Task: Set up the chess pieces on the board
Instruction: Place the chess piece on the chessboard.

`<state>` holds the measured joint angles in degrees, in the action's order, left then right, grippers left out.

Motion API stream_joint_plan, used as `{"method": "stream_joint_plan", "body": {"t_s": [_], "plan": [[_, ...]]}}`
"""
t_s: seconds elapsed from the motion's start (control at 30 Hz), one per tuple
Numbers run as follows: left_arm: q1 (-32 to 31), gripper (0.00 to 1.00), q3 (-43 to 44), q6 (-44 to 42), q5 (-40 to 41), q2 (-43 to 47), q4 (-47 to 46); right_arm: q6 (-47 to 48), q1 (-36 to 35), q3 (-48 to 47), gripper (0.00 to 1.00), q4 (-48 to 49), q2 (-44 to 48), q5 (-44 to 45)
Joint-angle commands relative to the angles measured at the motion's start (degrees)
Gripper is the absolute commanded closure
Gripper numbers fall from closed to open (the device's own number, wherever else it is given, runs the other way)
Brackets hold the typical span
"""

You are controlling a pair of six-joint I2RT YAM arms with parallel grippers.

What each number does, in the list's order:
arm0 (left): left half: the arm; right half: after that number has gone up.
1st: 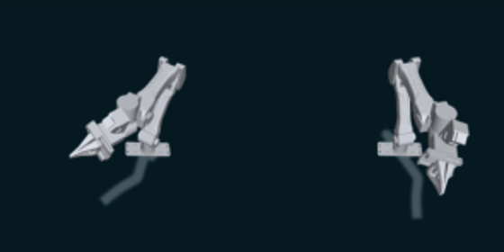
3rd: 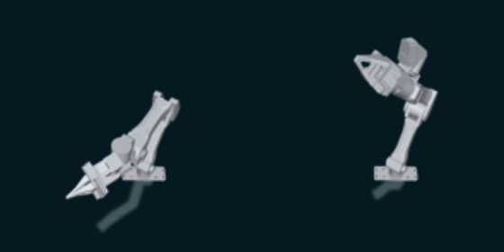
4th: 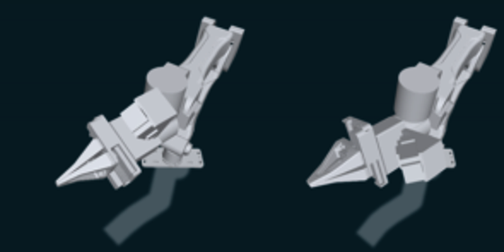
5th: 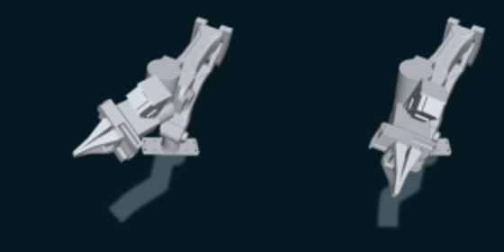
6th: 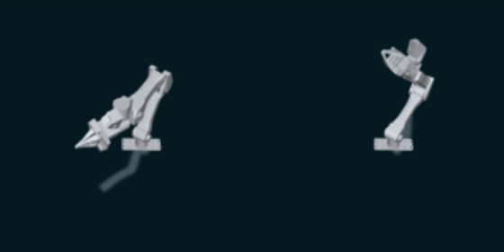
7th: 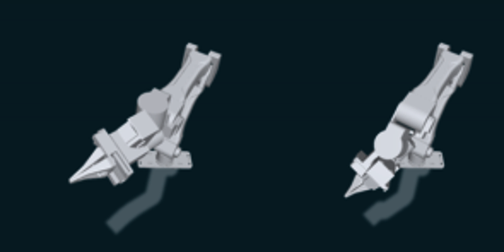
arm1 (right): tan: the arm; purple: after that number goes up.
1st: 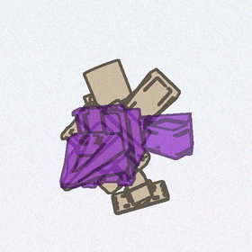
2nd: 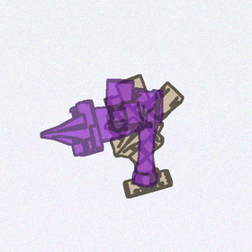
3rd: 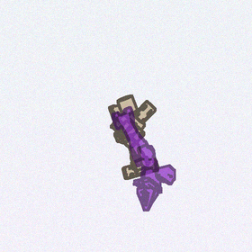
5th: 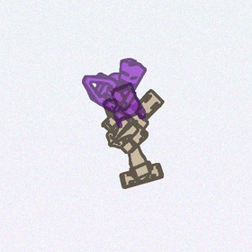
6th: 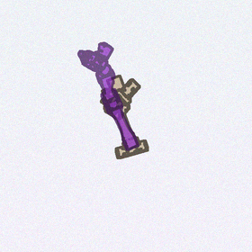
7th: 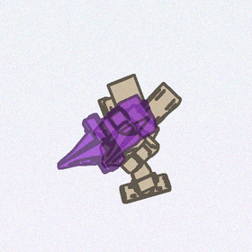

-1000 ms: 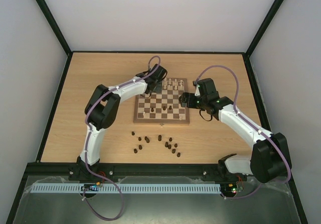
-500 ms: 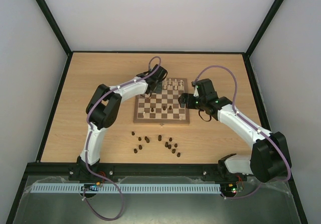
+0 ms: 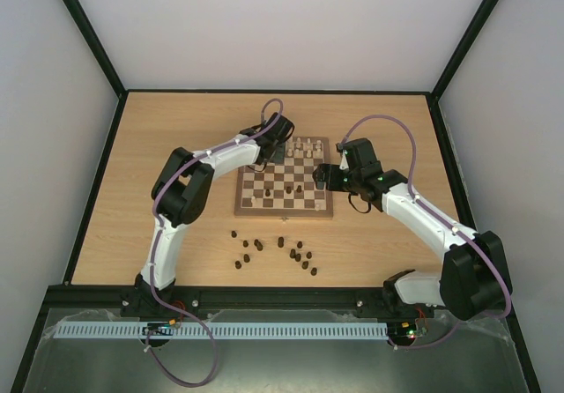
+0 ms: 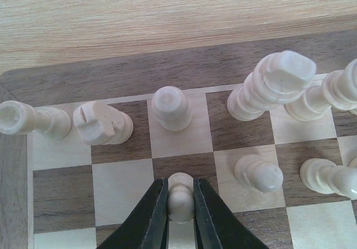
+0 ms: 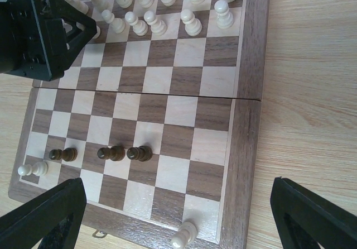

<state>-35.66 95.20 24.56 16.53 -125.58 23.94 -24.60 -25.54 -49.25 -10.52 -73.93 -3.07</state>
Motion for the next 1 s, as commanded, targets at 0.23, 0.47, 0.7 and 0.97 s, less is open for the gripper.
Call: {"method": "stream_joint_plan", "body": {"t_s": [0.23,0.47,0.7,0.97], "plan": [[0.15,0.81,2.01,-0.98,0.31,-1.6,0.6,0.52,-0.56,0.26,0.08,-0.55,-0.09,0.98],[0.15,0.8,2.01,-0.91,0.25,-1.51,0.33,0.55,-0.74,0.25,0.08,-0.52,-0.27,0.93],[-0.1,0.78,2.18,-1.09,-0.28,-1.34,-0.12,0.61,-0.91,0.19,0.08,-0.48,-0.57,0.97],[-0.36,0.76,2.1,-1.18,-0.62,-1.12,-0.59,0.61,-1.09,0.1,0.08,-0.48,-0.93,1.02]]}}
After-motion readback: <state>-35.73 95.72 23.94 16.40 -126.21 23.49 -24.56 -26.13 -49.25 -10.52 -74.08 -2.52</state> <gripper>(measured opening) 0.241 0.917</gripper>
